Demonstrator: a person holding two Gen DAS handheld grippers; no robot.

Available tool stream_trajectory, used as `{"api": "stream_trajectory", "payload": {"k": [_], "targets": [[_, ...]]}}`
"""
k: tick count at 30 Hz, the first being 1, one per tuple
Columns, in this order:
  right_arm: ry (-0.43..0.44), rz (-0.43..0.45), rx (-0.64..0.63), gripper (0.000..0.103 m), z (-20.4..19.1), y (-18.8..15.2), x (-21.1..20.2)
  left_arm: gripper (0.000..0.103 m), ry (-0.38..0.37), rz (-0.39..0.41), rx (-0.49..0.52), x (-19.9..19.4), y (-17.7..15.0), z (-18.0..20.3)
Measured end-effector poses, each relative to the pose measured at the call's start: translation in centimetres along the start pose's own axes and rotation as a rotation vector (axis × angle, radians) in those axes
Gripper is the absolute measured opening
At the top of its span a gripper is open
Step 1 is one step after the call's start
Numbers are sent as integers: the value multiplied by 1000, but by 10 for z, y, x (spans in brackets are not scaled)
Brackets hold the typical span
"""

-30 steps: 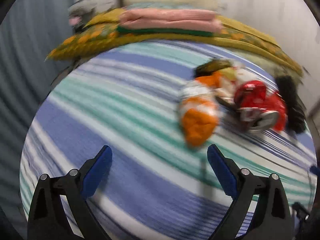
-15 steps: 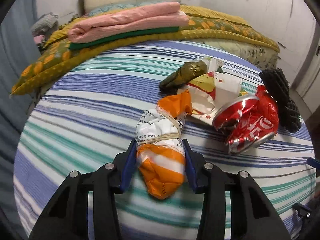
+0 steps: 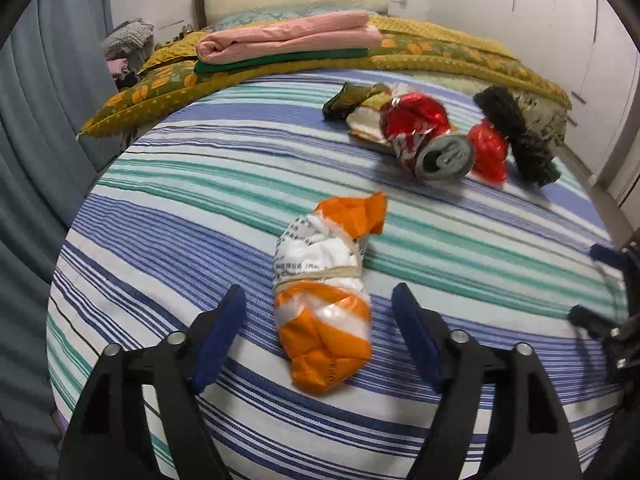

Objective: Collect trash
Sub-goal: 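Move both open tools back over the table toward the remaining trash, then grasp the black mesh net with the right gripper while the left grasps the orange-white bag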

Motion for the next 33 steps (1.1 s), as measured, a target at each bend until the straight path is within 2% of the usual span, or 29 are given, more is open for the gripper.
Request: {"api": "stream_trajectory", "payload": {"k": [3,7,9,13,16,17,18,20,23,28,32,33], "targets": [[-9,20,53,98,14,7,-2,86,11,-11,-17,3,-4,-4],[-52,65,105,98,43,35,-1,93,14,-28,-47,6,-6,-9],[-48,72,102,97,52,55,9,96,25,-34,-56,8,-6,-10],[-22,57,103,92,61,85,44,97,24,-37,-65,9,-7,-12],[8,33,149,89,70,93,67,97,20,-38,-68,9,-7,-12],[13,23,173,82,73,93,74,97,20,-38,-69,10,-7,-12],[27,12,196,62,75,92,79,97,20,-38,-69,10,-7,-12],[86,-7,239,45,76,90,81,97,19,-38,-70,10,-7,-11],[91,-5,212,43,70,90,59,97,20,-38,-69,10,-7,-12],[-11,-116,132,43,44,70,5,97,20,-38,-69,10,-7,-12],[-23,-156,136,46,20,43,-6,97,20,-38,-69,10,-7,-12],[-10,-154,139,51,13,37,-4,97,20,-37,-69,10,-7,-12]]}}
Point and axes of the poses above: each gripper's, at about its wrist camera, not at the fingertips, and x roughly the way its jaws point, z to its right, y to its top, the point moved 4 cm from there along x, roughly the way its jaws point, and after that the axes turned 13 degrees about z, right-handed, at the moved point
